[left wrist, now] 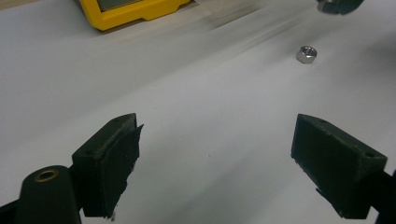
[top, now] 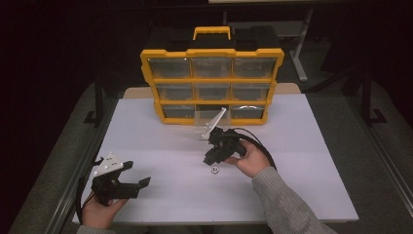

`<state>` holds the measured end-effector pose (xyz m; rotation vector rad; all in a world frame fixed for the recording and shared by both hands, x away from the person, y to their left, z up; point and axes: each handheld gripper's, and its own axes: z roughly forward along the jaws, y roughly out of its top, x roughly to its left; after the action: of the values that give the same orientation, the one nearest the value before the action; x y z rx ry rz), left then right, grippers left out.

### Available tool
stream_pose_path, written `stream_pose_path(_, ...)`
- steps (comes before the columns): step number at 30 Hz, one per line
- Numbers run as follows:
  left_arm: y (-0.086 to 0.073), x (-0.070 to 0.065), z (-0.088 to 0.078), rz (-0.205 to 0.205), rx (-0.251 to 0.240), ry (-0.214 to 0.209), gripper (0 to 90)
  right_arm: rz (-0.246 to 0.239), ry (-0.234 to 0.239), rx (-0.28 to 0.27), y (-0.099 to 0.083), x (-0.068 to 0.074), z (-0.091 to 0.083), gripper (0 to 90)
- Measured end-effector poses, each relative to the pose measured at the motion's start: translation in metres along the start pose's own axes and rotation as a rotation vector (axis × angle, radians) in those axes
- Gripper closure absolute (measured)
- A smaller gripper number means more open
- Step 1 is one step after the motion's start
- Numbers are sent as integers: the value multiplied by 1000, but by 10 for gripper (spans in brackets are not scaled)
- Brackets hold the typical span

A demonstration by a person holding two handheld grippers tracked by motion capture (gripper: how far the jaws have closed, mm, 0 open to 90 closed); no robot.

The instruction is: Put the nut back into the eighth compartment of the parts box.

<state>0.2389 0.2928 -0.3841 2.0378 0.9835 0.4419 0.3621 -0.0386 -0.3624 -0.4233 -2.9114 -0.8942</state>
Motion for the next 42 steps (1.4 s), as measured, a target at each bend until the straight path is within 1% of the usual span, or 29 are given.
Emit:
stream_pose_path(5, 0, 0, -1, -4, -3, 1, 148, 10, -8, -13, 9, -7, -13, 691)
stream_pose_path(13, 0, 0, -1, -2, 3, 1, 149, 31, -39, -31, 20, -20, -33, 691)
stream_pose_path(18, 0, 0, -1, 1, 5, -1, 149, 56, -59, -43, 27, -36, -42, 691)
stream_pose_path(20, 0, 0, -1, -4, 0, -1, 148, 62, -53, -46, 28, -41, -44, 691)
stream_pose_path(23, 0, 0, 0, -17, -9, -1, 149, 80, -59, -44, 32, -49, -48, 691)
stream_pose_path(26, 0, 0, -1, -5, -1, 1, 149, 97, -68, -43, 36, -56, -52, 691)
stream_pose_path(27, 0, 0, -1, -10, -6, 0, 149, 101, -74, -45, 38, -58, -54, 691)
stream_pose_path(28, 0, 0, -1, -3, -1, 1, 149, 105, -77, -45, 39, -59, -55, 691)
stream_pose_path(31, 1, -1, -1, -14, -11, -3, 149, 107, -95, -45, 43, -64, -59, 691)
stream_pose_path(32, 1, -1, -1, -9, -7, -2, 148, 108, -100, -46, 45, -66, -61, 691)
stream_pose_path(34, 1, -1, -1, -13, -10, -4, 149, 111, -114, -54, 48, -68, -64, 691)
stream_pose_path(35, 1, 0, -1, -7, -3, -6, 149, 107, -116, -64, 49, -70, -65, 692)
stream_pose_path(36, 0, 0, -1, -2, -2, -5, 148, 119, -118, -64, 50, -72, -66, 691)
stream_pose_path(38, 0, 0, -1, -4, -3, -6, 148, 122, -126, -70, 52, -76, -66, 692)
stream_pose_path(39, 1, 0, -2, -2, 2, -5, 148, 134, -130, -67, 52, -78, -66, 692)
stream_pose_path(42, 1, 0, -2, -1, 0, -4, 149, 143, -145, -53, 51, -84, -60, 692)
